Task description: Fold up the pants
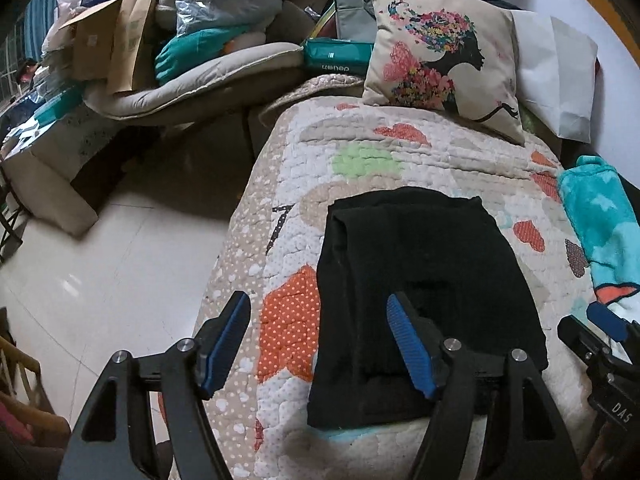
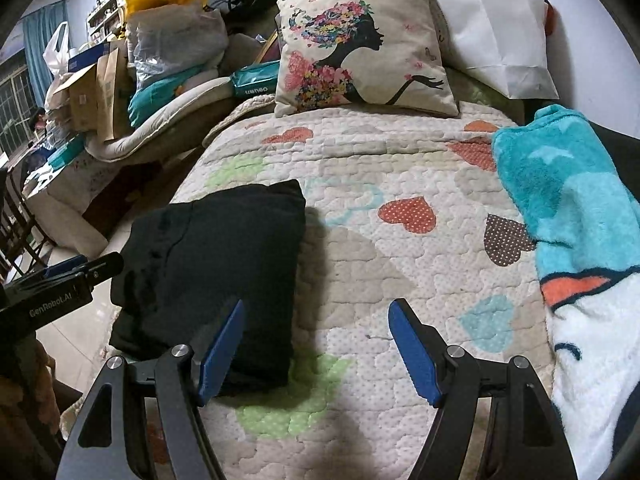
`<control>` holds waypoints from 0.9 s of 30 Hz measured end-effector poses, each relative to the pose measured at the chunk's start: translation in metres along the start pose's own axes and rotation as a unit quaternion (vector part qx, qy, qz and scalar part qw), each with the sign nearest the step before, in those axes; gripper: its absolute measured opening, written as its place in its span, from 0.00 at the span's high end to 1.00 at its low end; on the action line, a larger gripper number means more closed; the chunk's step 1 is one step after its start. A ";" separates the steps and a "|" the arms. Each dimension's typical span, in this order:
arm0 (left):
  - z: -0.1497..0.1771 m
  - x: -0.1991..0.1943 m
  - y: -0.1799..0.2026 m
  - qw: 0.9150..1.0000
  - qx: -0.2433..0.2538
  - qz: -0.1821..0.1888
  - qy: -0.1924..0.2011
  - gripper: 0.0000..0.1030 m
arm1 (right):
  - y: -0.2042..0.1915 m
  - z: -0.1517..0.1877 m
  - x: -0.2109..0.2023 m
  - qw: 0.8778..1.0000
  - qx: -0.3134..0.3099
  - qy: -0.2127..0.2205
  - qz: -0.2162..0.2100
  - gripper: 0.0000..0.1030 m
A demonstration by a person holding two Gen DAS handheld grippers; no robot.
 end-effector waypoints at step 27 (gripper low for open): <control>-0.004 -0.006 0.009 1.000 0.014 0.009 0.012 0.32 | 0.000 -0.004 -0.003 1.000 -0.007 0.014 0.012 0.23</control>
Point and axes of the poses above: each gripper's, at about its wrist camera, not at the fingertips, and x roughly the way its jaws point, y to its right, z to its underside, the point moved 8 cm from there along x, roughly the way its jaws point, and after that the axes turned 7 degrees about y, right-handed, at the moved point
